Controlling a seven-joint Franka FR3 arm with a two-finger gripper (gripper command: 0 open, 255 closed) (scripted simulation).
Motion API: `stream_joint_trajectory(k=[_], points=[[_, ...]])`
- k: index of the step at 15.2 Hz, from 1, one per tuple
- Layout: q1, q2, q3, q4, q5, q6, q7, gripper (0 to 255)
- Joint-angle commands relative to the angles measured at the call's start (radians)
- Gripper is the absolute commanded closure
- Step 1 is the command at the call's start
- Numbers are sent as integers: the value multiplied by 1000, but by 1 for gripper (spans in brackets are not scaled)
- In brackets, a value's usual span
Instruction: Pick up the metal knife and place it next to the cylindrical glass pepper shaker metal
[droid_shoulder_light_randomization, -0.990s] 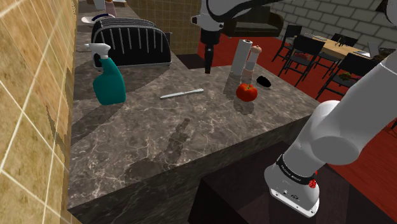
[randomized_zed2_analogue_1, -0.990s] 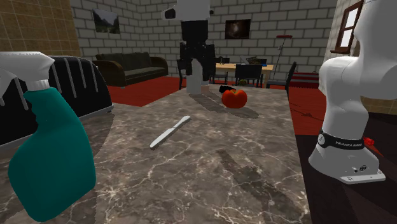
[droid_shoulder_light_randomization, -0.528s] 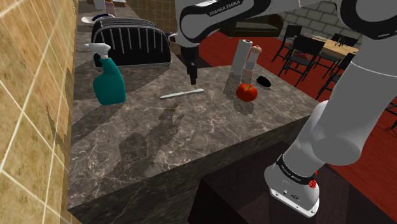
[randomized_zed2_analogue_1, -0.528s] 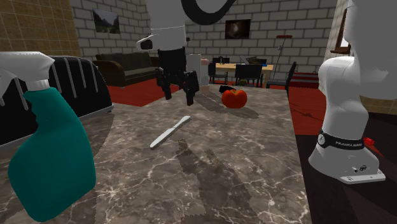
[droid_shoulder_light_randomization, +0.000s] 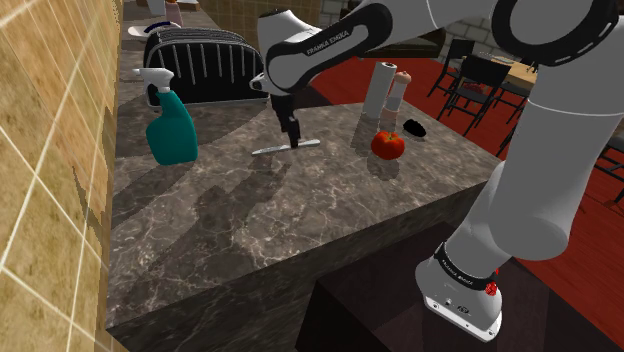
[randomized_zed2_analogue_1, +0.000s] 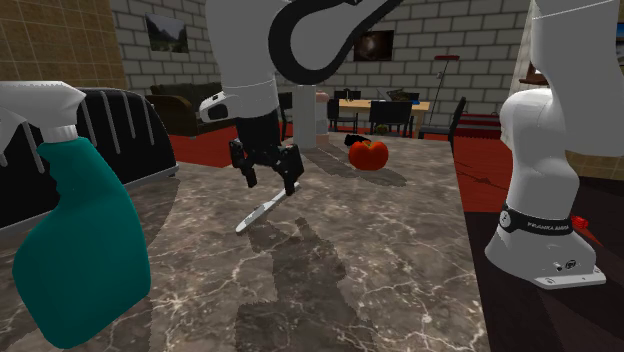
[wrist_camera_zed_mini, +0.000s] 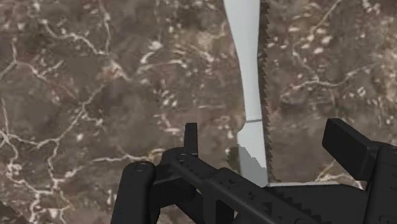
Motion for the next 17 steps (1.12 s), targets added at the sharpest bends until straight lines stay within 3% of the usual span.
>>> stream_joint_trajectory(k=[1, 11, 12, 17], points=[[-2, 10, -2, -16, -2, 27, 0, 0], [-4, 18, -3, -27, -4, 46, 1, 0], [-4, 18, -3, -27, -4, 46, 1, 255], [-3, 17, -2, -24, -4, 41, 1, 255]])
